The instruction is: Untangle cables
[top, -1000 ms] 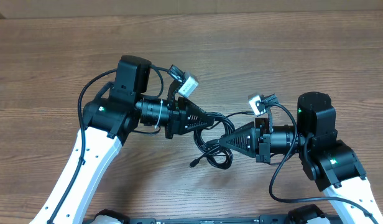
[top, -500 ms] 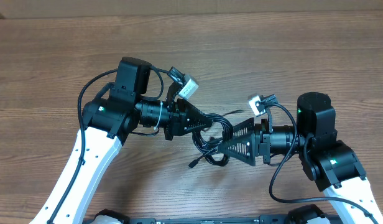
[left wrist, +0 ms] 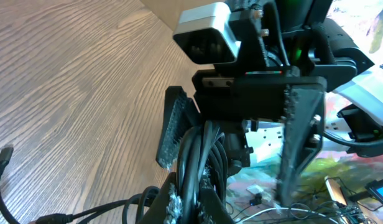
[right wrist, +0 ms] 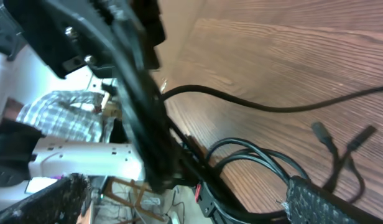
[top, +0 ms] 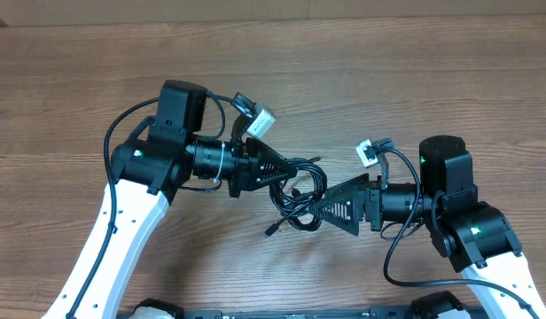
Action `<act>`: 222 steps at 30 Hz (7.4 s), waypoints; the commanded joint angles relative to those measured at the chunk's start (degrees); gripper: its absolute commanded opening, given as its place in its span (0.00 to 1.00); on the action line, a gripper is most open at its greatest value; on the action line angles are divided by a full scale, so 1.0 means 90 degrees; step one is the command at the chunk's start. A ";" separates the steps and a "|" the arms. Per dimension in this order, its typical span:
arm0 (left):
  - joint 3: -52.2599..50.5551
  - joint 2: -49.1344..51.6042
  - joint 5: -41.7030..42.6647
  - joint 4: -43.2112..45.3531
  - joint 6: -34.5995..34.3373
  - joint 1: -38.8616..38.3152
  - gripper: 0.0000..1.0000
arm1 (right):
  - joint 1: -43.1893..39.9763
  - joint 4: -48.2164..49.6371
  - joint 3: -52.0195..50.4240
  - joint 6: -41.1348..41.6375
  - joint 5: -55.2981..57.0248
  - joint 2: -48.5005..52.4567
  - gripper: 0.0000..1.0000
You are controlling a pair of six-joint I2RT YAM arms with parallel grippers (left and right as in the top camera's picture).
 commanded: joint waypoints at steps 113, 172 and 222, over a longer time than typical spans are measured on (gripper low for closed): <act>0.0100 -0.0095 -0.0342 0.0425 0.0000 -0.0804 0.04 | -0.1049 -0.1095 0.0141 0.1535 0.5746 0.0663 1.00; 0.0100 -0.0095 -0.1875 0.1984 -0.3983 -0.2025 0.04 | -0.2025 -0.0520 0.0143 -0.2091 0.3058 0.0355 1.00; 0.0097 -0.0095 -0.2856 0.2948 -0.4184 -0.2421 0.04 | -0.2013 -0.1333 0.0141 0.0811 0.2098 -0.0158 1.00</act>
